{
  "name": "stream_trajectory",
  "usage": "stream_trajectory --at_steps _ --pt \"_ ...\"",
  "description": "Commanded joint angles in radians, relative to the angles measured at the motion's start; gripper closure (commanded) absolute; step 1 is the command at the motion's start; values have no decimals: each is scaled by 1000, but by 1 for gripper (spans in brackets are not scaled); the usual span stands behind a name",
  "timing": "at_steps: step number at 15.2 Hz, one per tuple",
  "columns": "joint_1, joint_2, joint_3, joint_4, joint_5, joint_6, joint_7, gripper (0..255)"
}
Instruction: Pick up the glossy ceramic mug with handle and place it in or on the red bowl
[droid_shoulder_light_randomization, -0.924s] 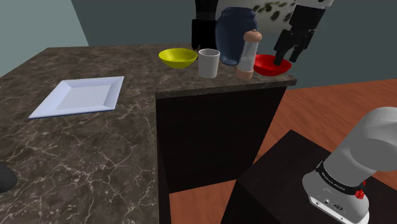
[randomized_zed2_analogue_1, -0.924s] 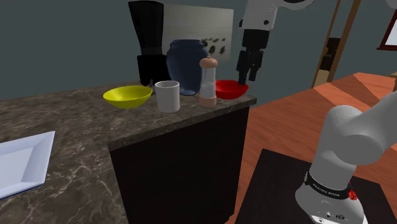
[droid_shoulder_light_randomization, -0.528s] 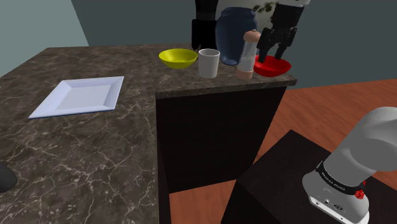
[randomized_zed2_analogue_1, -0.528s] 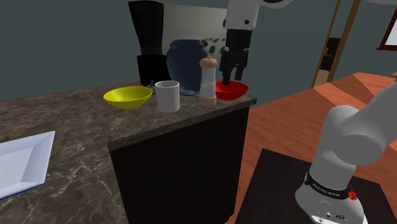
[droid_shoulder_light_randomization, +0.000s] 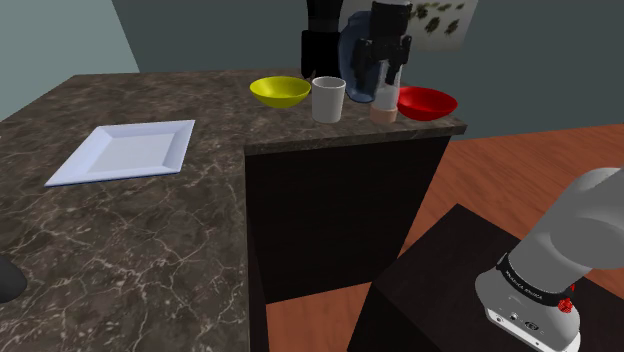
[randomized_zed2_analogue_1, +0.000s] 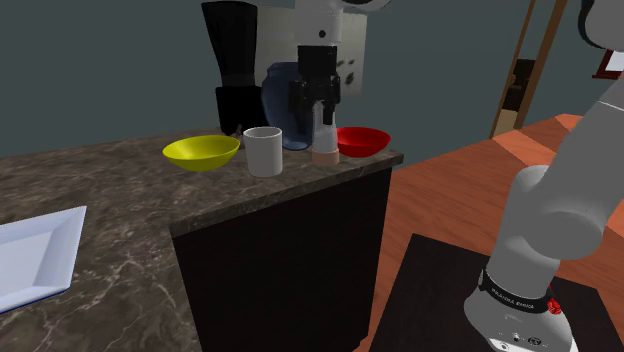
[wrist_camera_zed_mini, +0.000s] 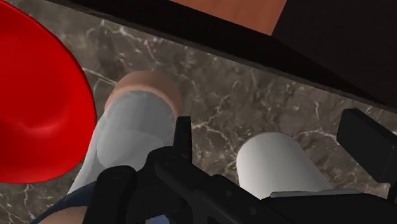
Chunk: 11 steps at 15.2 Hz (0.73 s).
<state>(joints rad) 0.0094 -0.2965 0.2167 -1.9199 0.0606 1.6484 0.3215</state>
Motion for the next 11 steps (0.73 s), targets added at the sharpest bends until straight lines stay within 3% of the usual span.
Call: stream_trajectory --at_steps 1,6,10,11 --pt "2 87 23 81 -23 -2 30 0" --pt "26 316 74 330 -102 -50 112 0" --pt "74 524 99 585 -182 -127 171 0" --pt "77 530 98 594 -184 -130 172 0"
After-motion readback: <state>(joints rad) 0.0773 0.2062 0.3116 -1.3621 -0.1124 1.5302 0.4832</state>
